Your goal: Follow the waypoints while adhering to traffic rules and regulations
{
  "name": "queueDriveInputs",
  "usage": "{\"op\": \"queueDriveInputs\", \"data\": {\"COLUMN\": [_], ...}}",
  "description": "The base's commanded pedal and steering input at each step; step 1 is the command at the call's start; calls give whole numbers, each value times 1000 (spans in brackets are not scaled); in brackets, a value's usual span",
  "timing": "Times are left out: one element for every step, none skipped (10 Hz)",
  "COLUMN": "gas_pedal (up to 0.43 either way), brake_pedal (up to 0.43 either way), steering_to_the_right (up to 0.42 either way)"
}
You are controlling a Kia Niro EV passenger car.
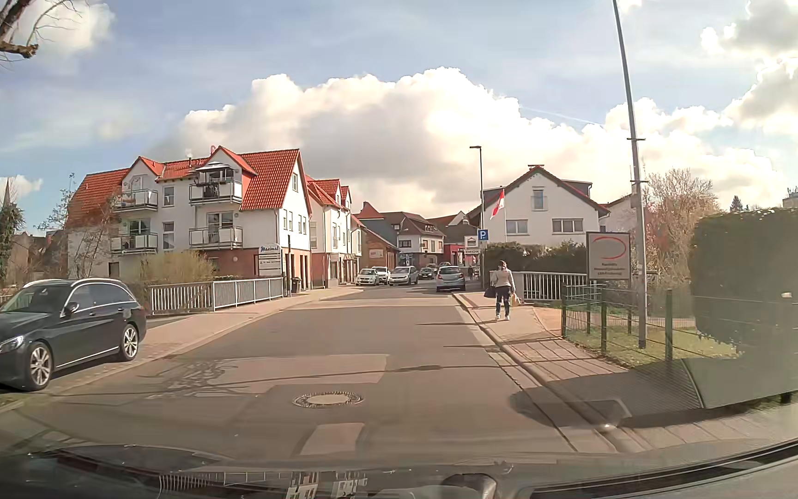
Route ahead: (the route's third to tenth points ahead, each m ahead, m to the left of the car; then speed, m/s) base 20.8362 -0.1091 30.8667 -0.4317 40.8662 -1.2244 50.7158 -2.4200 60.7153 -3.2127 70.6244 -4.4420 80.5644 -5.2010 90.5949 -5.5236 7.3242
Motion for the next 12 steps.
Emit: {"op": "queueDriveInputs", "data": {"gas_pedal": [0,0,0,0,0,0,8,20,28,87,87,98], "brake_pedal": [0,0,0,0,0,0,0,0,0,0,0,0], "steering_to_the_right": [-18,-18,-17,-15,-10,-10,-10,-12,-17,-19,-18,-19]}}
